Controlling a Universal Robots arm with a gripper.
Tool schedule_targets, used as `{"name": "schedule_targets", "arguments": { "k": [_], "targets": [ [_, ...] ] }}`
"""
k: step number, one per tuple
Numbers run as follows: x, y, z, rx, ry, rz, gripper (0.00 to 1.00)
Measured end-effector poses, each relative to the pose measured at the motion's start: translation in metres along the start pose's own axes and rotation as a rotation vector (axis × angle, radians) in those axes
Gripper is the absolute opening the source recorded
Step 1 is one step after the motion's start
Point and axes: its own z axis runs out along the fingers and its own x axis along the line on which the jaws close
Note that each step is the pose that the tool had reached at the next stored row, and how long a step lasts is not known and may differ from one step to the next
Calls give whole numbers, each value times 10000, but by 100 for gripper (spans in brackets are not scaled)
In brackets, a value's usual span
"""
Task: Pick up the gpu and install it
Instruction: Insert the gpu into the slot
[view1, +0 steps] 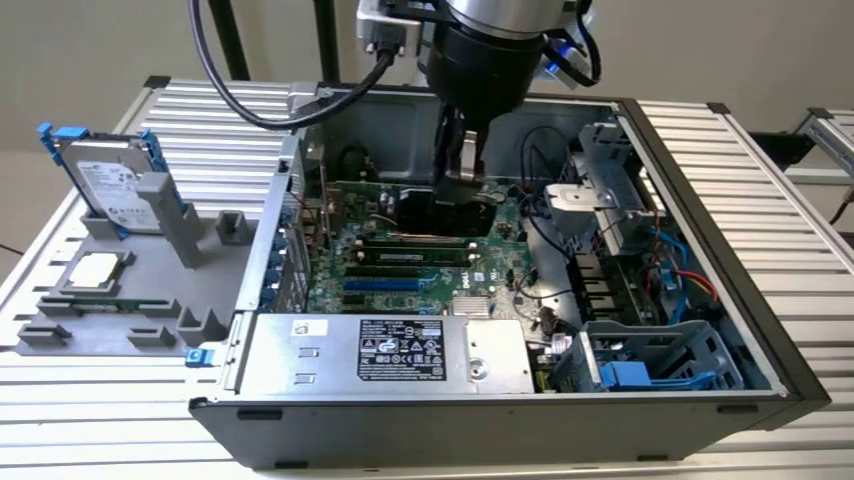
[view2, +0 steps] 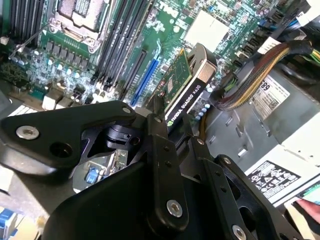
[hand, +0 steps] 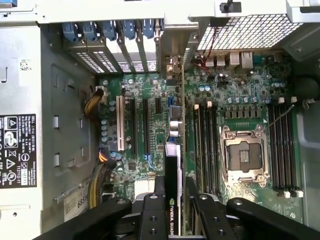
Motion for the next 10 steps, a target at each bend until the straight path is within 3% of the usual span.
{"name": "schedule_targets", "arguments": {
  "k": [10],
  "targets": [
    [14,26,186,0,0,-1,0]
  ]
}}
